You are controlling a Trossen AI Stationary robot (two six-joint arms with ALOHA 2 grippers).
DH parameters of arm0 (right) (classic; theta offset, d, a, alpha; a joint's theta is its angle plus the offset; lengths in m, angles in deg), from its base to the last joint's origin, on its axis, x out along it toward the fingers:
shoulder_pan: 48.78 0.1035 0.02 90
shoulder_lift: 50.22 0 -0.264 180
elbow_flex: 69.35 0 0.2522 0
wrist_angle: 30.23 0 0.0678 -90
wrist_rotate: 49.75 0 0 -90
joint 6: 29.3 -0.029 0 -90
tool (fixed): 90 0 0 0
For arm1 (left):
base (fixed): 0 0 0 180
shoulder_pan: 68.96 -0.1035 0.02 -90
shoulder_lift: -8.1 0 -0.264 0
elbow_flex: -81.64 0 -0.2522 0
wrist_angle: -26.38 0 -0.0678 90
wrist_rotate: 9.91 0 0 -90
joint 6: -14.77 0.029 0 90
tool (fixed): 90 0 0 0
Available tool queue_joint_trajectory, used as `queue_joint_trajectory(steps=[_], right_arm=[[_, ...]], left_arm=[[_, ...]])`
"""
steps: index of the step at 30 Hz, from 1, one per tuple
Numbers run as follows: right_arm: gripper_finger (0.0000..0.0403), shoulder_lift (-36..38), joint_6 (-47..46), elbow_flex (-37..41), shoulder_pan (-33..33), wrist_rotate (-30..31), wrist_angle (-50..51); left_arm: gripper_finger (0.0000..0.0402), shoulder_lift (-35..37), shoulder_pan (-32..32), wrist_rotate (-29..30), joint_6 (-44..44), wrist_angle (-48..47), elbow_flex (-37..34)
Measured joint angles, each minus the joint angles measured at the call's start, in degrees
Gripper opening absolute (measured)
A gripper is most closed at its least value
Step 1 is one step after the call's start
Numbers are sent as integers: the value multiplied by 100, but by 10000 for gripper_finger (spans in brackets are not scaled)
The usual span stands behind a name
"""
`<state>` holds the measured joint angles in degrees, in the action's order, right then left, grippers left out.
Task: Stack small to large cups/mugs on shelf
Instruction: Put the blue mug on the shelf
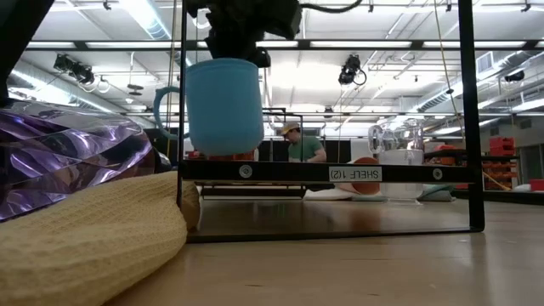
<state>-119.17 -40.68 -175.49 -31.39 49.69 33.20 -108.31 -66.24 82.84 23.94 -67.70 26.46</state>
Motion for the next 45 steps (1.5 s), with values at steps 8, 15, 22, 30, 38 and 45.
queue_joint_trajectory(steps=[8, 15, 22, 30, 38, 45], right_arm=[[27, 0, 0, 0, 0, 0, -8], [27, 0, -2, 0, 0, 0, -8], [27, 0, -2, 0, 0, 0, -10], [27, 0, -42, 0, 0, 0, -12], [27, 0, -48, 0, 0, 0, -14], [27, 0, -50, 0, 0, 0, -15]], left_arm=[[10, -105, -12, 0, 54, 17, 4], [10, -185, -31, -2, 94, 43, 0], [10, -185, -58, -2, 113, 141, 0], [16, -185, -96, -2, 28, 161, 0], [68, -185, -96, -11, 4, 279, 0], [94, -185, -96, -8, 2, 303, 0]])
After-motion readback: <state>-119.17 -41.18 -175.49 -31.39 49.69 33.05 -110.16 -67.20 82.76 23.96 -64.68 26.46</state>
